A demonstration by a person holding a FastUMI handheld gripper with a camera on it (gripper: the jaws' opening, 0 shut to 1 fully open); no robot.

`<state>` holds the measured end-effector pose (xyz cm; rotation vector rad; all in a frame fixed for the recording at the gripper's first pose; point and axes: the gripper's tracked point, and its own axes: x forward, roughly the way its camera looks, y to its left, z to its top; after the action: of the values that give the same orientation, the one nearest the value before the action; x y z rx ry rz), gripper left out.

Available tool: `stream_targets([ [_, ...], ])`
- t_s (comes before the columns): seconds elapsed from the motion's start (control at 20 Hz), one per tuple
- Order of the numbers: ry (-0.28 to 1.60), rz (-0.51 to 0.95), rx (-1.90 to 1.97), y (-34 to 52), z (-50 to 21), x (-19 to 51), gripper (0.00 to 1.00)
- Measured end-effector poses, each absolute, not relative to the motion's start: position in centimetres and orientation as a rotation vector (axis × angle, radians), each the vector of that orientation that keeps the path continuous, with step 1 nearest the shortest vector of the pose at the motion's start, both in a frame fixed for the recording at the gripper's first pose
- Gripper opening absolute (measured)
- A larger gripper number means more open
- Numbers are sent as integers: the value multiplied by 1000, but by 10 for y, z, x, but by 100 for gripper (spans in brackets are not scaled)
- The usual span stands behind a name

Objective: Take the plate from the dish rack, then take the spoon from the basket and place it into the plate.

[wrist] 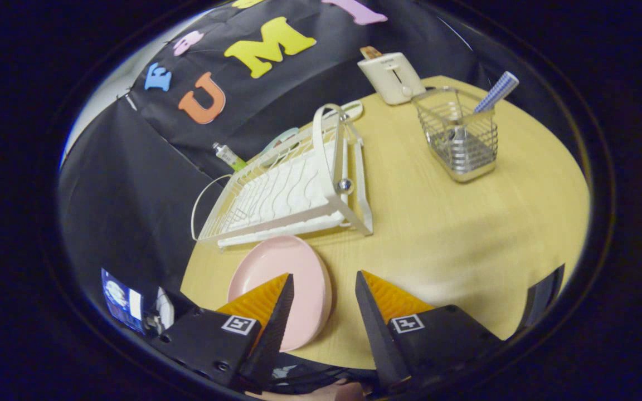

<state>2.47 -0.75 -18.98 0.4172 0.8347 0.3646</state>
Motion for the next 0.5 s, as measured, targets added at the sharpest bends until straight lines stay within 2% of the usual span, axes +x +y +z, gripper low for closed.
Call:
stream_targets([
  [0.25, 487, 249, 255, -67, -151, 32, 85],
  [0.4, 388, 204, 229, -93, -145, 26, 93],
  [0.5, 326, 148, 239, -121, -136, 34, 94],
])
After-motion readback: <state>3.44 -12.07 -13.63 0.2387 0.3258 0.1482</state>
